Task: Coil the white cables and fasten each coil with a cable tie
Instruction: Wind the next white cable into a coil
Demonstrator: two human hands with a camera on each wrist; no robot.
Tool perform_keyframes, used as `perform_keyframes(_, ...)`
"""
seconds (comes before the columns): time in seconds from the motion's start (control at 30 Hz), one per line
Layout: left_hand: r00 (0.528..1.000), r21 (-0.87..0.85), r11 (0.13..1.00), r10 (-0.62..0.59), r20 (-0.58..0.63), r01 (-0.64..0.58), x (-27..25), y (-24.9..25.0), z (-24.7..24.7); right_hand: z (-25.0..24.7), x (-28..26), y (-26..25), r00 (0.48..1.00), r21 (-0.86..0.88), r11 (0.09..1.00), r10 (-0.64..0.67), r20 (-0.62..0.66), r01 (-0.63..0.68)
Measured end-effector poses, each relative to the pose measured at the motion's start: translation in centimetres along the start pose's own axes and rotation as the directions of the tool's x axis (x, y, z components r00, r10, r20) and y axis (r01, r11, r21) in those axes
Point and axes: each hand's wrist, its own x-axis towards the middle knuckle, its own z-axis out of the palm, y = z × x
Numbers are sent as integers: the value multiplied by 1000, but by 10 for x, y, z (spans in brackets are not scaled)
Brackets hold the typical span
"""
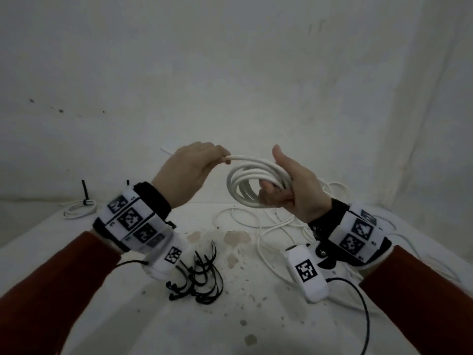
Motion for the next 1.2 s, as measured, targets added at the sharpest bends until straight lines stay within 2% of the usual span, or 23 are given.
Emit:
perform_keyframes(0.07,992,-217,973,-104,-74,86,-3,8,10,4,5,-2,999,230,972,-45,-11,46)
perform_keyframes(0.17,955,-383,894,-284,-82,232,-7,27,24,10,11,-10,986,440,884,-126,-106,160)
perform_keyframes(0.3,884,-460,794,-466,-39,398,-11,43,42,18,20,-17,927,418,854,-171,-334,308)
perform_keyframes(0.4,862,-352,803,-506,21,480,-14,46,47,23,26,-17,883,411,818,-229,-410,403)
perform_keyframes(0.5,897,-189,878,-440,40,439,-16,48,46,23,28,-14,893,424,796,-312,-325,432)
perform_keyframes(0.6,912,-81,908,-409,45,411,-18,48,45,23,31,-7,916,328,864,-307,-256,382)
perform_keyframes(0.67,923,-17,925,-377,78,379,-19,49,45,23,33,-2,918,196,914,-301,-259,355)
perform_keyframes(0.73,939,68,941,-337,65,332,-19,52,40,22,36,2,901,-17,944,-320,-292,330)
perform_keyframes(0.8,970,123,962,-241,-26,243,-21,55,34,22,38,5,886,-235,926,-358,-294,297)
perform_keyframes(0.87,981,163,972,-149,-127,169,-22,57,30,23,39,7,891,-350,901,-359,-277,254)
perform_keyframes(1.03,977,329,943,25,-210,47,-25,52,28,28,44,18,941,-577,816,-212,-264,22)
perform_keyframes(1.1,971,417,909,89,-220,11,-29,50,25,29,40,19,971,-521,854,-107,-212,-19)
perform_keyframes(1.2,954,430,902,161,-255,-37,-33,47,23,33,30,22,998,-414,909,28,-65,-52)
